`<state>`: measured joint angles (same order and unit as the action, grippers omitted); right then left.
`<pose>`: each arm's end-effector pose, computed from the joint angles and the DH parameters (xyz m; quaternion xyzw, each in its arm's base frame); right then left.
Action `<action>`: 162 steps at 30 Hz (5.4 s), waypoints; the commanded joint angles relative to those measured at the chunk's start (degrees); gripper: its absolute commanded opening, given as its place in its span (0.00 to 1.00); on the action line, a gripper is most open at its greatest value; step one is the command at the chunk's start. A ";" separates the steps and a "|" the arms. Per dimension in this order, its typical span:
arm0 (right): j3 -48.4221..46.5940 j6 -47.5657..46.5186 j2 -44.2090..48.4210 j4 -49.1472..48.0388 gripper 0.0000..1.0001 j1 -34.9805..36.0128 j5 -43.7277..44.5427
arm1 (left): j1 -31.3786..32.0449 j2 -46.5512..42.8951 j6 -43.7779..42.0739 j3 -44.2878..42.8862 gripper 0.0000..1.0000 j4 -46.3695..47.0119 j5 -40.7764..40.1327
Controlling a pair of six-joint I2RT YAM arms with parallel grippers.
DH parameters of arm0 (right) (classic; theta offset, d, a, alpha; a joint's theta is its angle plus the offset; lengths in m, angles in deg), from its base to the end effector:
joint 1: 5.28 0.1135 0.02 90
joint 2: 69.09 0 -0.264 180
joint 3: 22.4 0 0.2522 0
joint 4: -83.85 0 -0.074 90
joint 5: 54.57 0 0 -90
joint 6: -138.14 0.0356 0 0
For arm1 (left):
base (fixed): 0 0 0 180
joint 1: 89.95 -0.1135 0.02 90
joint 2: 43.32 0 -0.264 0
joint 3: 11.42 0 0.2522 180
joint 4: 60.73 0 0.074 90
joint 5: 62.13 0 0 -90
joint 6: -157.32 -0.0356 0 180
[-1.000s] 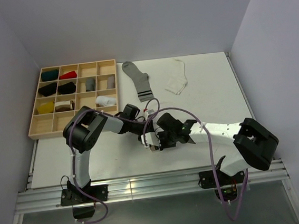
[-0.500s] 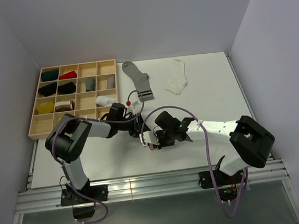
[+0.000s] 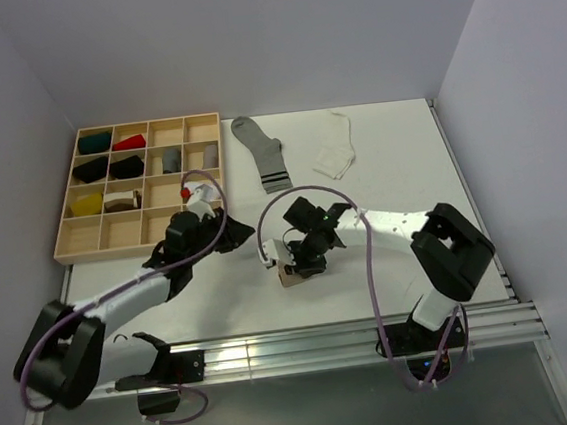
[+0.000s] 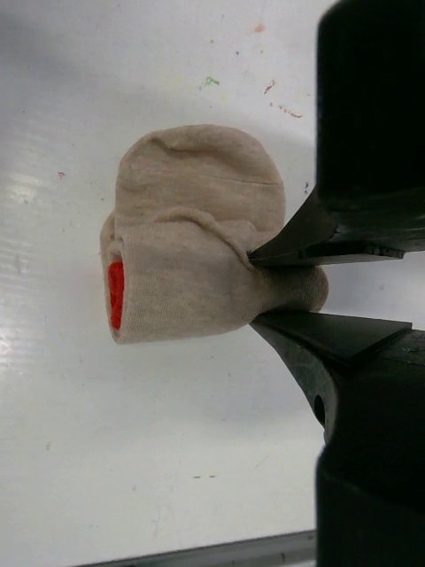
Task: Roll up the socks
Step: Roll the sock at the center of the board.
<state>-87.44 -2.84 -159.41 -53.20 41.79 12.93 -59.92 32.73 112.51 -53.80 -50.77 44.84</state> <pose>0.1870 0.2210 0.1705 -0.7513 0.6037 0.1852 0.1916 0.2244 -0.1417 0.1864 -0.0293 0.8315 -0.4279 0.3530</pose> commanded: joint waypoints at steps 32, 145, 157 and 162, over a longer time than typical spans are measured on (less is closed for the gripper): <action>-34.76 -6.94 -31.93 39.98 0.13 -16.83 -17.66 | 39.94 4.00 -54.40 1.72 0.70 17.82 -40.00; -17.63 5.98 -1.36 19.86 0.49 -37.13 -20.13 | 26.15 30.56 -36.05 -16.82 0.00 -11.68 -1.24; 3.29 3.88 23.68 5.26 0.54 -39.07 -22.41 | 22.28 34.33 -34.29 -21.82 0.00 -17.48 6.74; 7.33 -0.08 28.53 3.77 0.57 -38.28 -21.62 | 20.96 36.45 -33.15 -24.11 0.00 -20.29 11.50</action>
<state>-81.72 0.50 -133.90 -45.90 2.95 -7.59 -38.61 64.27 78.11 -79.52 -57.59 53.04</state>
